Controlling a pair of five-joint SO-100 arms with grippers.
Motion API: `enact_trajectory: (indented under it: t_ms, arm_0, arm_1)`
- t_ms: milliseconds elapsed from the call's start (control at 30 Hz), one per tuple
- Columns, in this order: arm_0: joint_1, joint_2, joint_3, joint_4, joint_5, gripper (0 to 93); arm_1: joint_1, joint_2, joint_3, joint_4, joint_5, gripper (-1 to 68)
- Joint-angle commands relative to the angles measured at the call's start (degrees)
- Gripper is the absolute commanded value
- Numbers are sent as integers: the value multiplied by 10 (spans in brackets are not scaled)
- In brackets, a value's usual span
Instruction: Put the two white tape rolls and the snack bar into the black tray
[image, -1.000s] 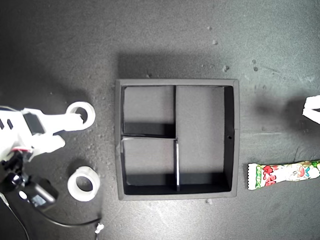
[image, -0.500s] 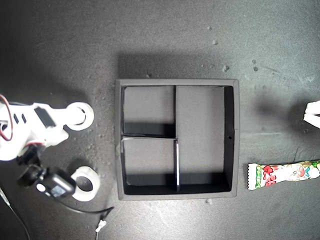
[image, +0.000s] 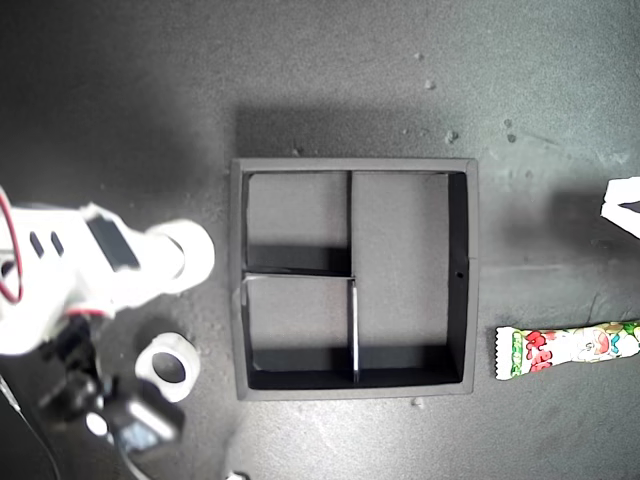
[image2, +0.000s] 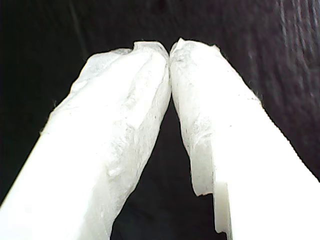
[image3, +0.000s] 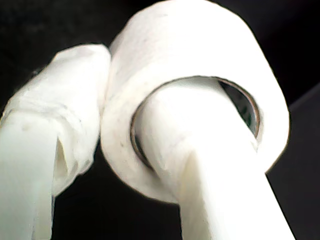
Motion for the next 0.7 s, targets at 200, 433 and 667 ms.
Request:
enact_trajectory:
  t_ms: [200,433,667]
  arm_0:
    - [68,-243,-341,83,1,2]
    - [89,-342,-417,110,-11,1]
    - [79,-425,-479,121,-11,1]
  arm_1:
    - [-92,-4,-181,-69,-310,-4]
    - [-165,-159,-316,-130,-403,-3]
    - [-214,-551,-610,-69,-323,-2]
